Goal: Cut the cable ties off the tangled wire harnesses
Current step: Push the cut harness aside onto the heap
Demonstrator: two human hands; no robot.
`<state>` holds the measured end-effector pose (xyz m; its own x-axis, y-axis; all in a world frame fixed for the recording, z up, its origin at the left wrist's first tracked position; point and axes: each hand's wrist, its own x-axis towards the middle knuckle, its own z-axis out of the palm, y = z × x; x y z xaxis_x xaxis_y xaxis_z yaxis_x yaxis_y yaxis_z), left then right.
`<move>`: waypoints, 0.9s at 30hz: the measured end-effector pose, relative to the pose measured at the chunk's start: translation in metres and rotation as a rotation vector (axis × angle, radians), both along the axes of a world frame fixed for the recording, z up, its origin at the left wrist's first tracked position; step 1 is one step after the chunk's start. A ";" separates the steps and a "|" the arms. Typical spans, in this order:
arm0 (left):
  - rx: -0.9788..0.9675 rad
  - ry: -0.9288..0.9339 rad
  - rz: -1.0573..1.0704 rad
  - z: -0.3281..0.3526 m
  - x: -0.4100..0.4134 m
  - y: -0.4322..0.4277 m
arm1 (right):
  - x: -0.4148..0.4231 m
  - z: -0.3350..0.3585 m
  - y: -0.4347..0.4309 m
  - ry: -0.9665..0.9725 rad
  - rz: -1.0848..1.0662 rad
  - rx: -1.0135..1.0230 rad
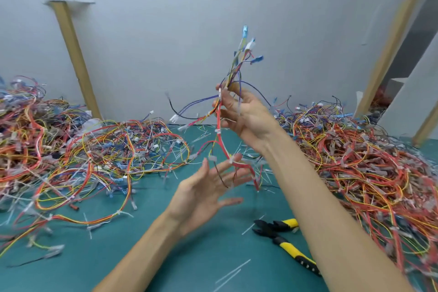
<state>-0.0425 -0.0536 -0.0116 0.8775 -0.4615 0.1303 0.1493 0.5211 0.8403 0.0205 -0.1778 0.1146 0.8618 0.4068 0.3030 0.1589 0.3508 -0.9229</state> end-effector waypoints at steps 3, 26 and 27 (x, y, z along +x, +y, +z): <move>-0.050 -0.001 0.004 0.004 -0.002 0.008 | 0.017 0.011 0.006 -0.055 -0.145 -0.100; 1.004 -0.367 1.001 -0.032 0.015 0.025 | 0.015 -0.095 -0.018 0.091 -0.331 -0.280; 0.987 -0.370 0.996 -0.030 0.014 0.024 | 0.016 -0.091 -0.020 0.092 -0.319 -0.273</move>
<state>-0.0285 -0.0294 -0.0417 0.8688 0.2742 0.4123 -0.2237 -0.5256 0.8208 0.0363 -0.1974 0.0232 0.9758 0.1703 0.1369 0.1324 0.0380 -0.9905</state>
